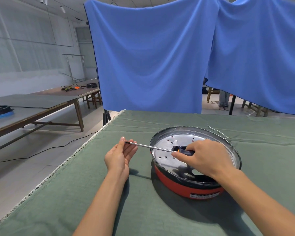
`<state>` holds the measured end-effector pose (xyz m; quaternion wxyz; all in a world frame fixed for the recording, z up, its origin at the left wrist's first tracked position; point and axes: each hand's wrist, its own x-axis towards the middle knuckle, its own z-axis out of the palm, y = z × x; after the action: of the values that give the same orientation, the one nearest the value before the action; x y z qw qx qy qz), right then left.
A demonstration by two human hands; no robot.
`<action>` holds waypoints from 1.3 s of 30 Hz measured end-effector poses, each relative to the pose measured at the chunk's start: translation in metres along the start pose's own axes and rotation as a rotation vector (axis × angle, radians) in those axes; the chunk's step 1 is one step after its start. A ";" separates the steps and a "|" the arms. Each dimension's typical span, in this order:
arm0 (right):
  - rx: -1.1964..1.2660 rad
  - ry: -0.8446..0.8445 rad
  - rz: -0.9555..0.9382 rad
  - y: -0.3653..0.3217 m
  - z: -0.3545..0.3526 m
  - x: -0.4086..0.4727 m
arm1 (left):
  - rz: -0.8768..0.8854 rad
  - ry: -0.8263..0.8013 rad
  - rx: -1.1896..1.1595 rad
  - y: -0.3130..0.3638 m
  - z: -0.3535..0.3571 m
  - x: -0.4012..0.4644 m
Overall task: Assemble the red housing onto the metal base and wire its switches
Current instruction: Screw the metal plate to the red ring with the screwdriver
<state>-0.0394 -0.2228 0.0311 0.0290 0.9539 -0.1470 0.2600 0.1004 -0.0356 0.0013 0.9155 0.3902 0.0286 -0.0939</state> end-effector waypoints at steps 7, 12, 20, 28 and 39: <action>-0.017 -0.006 -0.001 -0.001 -0.004 -0.002 | 0.074 0.021 0.106 -0.006 -0.003 0.000; 0.048 -0.032 0.015 0.003 -0.003 -0.004 | 0.085 -0.041 0.118 0.000 -0.002 -0.001; 0.067 -0.033 0.008 0.003 -0.002 -0.003 | 0.114 -0.101 0.139 0.005 -0.003 -0.002; 0.060 -0.044 0.001 -0.001 -0.003 -0.001 | 0.052 -0.123 0.021 0.003 0.000 -0.004; 0.239 0.026 0.115 0.000 -0.005 0.001 | -0.166 -0.037 0.525 -0.011 0.011 0.001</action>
<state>-0.0413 -0.2225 0.0361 -0.0980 0.9371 -0.1692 0.2891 0.0988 -0.0512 0.0005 0.7724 0.6088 0.0186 -0.1799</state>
